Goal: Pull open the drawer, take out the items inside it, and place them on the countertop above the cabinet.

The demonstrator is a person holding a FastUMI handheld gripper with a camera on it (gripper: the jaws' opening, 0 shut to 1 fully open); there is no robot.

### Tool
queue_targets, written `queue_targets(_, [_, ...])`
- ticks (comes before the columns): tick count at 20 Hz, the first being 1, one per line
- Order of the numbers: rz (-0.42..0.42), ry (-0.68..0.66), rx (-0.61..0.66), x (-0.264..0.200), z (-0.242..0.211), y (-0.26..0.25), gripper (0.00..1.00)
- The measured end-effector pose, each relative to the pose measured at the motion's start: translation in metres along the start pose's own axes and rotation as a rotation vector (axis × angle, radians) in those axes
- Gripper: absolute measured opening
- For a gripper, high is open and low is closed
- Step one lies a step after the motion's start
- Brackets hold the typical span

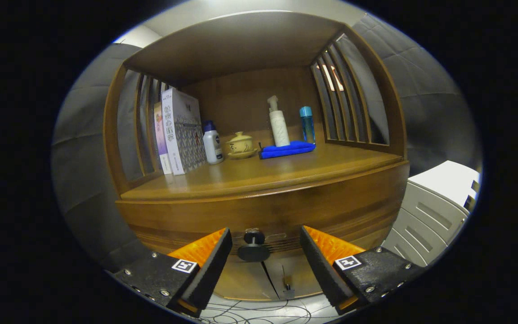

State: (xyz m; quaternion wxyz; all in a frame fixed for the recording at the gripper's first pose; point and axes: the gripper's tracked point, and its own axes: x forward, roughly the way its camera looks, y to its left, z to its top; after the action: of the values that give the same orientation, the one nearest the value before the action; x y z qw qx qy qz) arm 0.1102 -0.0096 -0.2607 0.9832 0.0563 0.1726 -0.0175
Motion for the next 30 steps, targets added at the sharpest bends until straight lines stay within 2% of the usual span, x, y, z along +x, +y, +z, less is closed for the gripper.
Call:
queue_targets(4, [-0.021,0.017,-0.063,0.017,-0.018,0.0,0.93])
queue_targets(8, [-0.03,0.015,-0.084,0.025,-0.025,0.002,0.77])
queue_targets(13, [-0.072,-0.022,-0.176,0.024,-0.027,0.004,0.46])
queue_targets(15, [-0.07,-0.001,-0.222,0.024,-0.028,0.003,0.4])
queue_targets(17, [-0.071,0.012,-0.208,0.022,-0.031,0.003,0.31])
queue_targets(25, [-0.048,0.033,-0.161,-0.024,-0.044,0.003,0.31])
queue_targets(30, [-0.046,0.045,-0.178,-0.062,-0.053,0.002,0.31])
